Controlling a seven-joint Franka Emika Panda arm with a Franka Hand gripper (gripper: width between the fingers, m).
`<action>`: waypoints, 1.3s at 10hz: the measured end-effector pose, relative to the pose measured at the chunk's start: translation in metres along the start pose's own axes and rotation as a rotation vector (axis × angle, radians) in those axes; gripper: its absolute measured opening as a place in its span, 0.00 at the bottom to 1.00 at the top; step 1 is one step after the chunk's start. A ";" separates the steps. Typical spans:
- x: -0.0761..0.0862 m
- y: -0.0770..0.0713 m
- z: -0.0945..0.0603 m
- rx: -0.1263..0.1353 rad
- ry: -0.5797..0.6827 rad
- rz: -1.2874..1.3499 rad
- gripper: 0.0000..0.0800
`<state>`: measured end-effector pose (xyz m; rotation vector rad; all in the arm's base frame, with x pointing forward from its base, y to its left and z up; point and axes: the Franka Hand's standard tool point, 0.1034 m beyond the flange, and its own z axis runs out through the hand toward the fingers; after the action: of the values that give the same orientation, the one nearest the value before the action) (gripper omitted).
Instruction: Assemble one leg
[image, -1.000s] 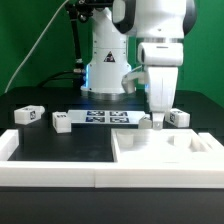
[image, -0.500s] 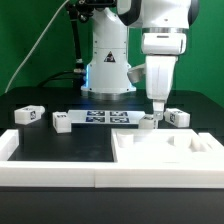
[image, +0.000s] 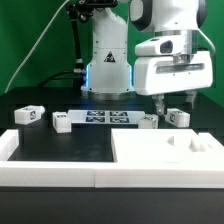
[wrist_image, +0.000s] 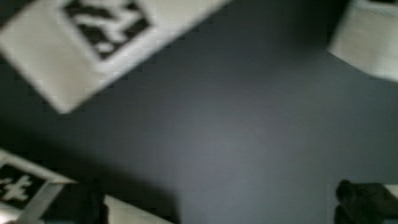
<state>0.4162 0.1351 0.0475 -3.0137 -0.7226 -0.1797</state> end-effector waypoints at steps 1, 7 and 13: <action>-0.001 -0.008 0.001 0.006 -0.015 0.015 0.81; -0.011 -0.028 0.009 0.021 -0.325 0.079 0.81; -0.035 -0.034 0.025 0.059 -0.832 0.074 0.81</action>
Offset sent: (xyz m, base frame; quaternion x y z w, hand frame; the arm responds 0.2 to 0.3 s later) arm 0.0000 0.0000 0.0000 0.0000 0.0000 0.0000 1.0000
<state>0.3723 0.1517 0.0183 -2.9734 -0.6048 1.1232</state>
